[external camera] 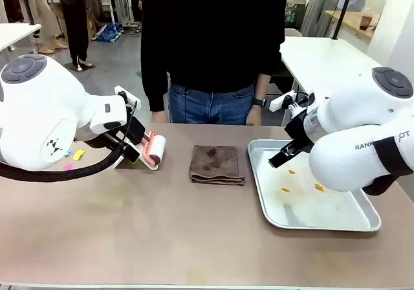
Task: Clean the surface of the table.
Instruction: Hold the Lint Roller with your left hand and the towel with your right hand.
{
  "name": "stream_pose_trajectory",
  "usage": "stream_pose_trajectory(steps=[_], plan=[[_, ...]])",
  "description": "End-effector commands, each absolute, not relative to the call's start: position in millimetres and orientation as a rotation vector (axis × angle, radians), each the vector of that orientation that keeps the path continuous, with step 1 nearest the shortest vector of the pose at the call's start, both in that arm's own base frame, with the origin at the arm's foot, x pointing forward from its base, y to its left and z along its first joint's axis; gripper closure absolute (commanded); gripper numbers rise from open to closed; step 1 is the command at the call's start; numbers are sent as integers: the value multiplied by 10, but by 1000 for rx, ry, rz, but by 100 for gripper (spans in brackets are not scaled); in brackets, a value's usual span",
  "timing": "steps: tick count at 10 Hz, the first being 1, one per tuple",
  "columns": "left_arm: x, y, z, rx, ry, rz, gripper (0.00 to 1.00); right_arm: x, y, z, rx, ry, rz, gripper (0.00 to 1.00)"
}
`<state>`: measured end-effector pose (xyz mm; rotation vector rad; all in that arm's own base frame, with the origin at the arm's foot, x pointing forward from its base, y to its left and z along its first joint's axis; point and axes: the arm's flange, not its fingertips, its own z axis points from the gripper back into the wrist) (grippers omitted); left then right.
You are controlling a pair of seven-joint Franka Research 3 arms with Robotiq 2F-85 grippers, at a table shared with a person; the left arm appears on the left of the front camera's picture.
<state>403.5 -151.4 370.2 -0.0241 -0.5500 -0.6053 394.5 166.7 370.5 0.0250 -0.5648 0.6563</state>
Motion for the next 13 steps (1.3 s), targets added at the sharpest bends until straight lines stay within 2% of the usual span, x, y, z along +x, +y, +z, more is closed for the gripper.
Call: stream_pose_trajectory(steps=[1, 13], plan=[[4035, -1514, 3702, -24, -550, -605, 0, 3945, 1668, 3706, 25, -565, 656, 0], [4035, -1514, 3702, -24, -550, -605, 0, 3944, 1668, 3704, 25, -565, 657, 0]])
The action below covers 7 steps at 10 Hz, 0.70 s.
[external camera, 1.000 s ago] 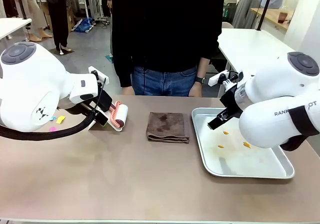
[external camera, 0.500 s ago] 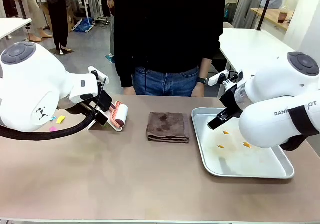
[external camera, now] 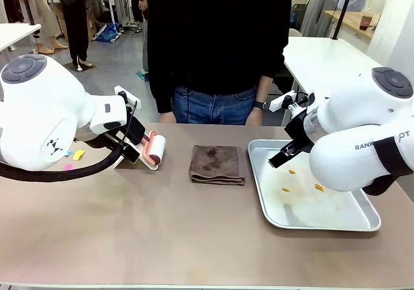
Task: Clean the surface of the table.
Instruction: Hold the Lint Roller with your left hand and the towel with your right hand.
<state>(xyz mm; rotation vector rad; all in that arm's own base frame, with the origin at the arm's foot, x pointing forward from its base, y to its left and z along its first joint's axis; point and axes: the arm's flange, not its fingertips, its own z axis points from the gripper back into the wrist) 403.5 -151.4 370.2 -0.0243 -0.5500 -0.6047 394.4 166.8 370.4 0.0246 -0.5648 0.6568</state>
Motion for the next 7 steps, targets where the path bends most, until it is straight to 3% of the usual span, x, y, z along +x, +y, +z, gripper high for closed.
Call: stream_pose_trajectory(steps=[1, 5, 7], plan=[[4035, -1514, 3702, -24, -550, -605, 0, 3918, 1678, 3715, 40, -569, 688, 0], [4122, -1597, 4386, 40, -479, -547, 0, 3697, 1533, 3947, 107, -575, 584, 0], [4070, -1579, 4829, 100, -418, -482, 0, 3246, 1396, 4216, 224, -587, 597, 0]])
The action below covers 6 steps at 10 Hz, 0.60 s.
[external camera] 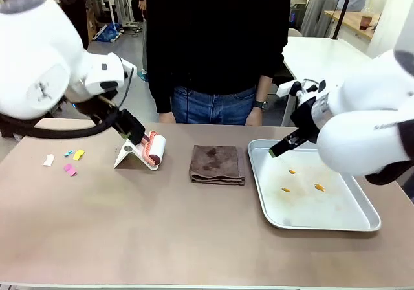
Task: Clean the surface of the table.
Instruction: Hold the Lint Roller with your left hand and the towel with your right hand.
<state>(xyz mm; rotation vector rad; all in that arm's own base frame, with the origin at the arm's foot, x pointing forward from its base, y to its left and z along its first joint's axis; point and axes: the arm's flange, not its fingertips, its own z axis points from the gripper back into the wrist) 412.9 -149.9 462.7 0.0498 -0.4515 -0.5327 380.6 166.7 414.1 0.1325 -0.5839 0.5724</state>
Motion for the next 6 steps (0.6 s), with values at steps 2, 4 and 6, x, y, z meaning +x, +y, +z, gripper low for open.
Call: stream_pose_trajectory(steps=[2, 4, 6], plan=[[4151, -1638, 5271, 143, -274, -404, 0, 2714, 1257, 4370, 381, -598, 622, 0], [4648, -1935, 5653, 152, 37, -161, 0, 2201, 1058, 4212, 546, -658, 514, 0], [5169, -2056, 5781, 102, 193, -115, 0, 1968, 818, 3736, 710, -708, 471, 0]])
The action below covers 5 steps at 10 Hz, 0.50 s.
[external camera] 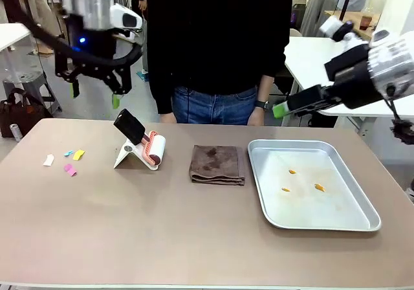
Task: Clean the surface of the table.
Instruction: Hold the Lint Roller with your left hand and the towel with your right hand.
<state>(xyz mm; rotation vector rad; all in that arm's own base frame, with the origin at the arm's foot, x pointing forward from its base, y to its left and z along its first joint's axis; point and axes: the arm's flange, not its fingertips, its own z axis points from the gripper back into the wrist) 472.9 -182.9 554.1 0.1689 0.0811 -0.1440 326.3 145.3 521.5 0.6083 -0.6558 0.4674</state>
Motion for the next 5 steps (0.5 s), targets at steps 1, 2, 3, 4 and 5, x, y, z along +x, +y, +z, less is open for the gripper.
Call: stream_pose_trajectory(steps=[1, 2, 3, 4, 5], plan=[[5343, -2073, 5795, 62, 163, -105, 0, 1887, 718, 3518, 767, -699, 406, 0], [4729, -1829, 5541, 169, 81, -144, 0, 1890, 666, 3399, 743, -662, 318, 0], [4729, -1829, 5541, 169, 81, -144, 0, 3314, 1340, 5159, 690, -666, 424, 0], [4729, -1829, 5541, 169, 81, -144, 0, 3314, 1340, 5159, 690, -666, 424, 0], [4729, -1829, 5541, 169, 81, -144, 0, 3314, 1340, 5159, 690, -666, 424, 0]])
